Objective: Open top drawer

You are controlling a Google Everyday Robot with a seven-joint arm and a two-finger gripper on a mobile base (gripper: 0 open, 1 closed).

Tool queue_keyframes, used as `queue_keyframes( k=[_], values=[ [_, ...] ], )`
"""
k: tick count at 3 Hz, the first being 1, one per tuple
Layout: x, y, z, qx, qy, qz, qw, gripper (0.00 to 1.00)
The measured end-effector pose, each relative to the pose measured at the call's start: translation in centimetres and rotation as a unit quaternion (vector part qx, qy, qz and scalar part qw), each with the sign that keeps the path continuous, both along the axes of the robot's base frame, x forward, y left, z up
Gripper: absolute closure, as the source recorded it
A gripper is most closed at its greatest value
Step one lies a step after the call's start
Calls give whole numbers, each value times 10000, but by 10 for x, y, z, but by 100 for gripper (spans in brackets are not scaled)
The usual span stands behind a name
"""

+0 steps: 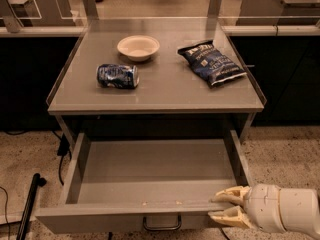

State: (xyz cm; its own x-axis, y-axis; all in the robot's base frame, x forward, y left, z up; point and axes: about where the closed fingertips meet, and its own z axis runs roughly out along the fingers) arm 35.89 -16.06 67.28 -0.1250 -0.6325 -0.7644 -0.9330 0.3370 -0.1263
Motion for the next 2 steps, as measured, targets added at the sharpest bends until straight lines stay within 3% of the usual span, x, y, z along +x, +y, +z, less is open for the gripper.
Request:
queue_keyframes(
  k=[2],
  values=[
    [0, 0, 0, 0, 0, 1, 10000, 17]
  ],
)
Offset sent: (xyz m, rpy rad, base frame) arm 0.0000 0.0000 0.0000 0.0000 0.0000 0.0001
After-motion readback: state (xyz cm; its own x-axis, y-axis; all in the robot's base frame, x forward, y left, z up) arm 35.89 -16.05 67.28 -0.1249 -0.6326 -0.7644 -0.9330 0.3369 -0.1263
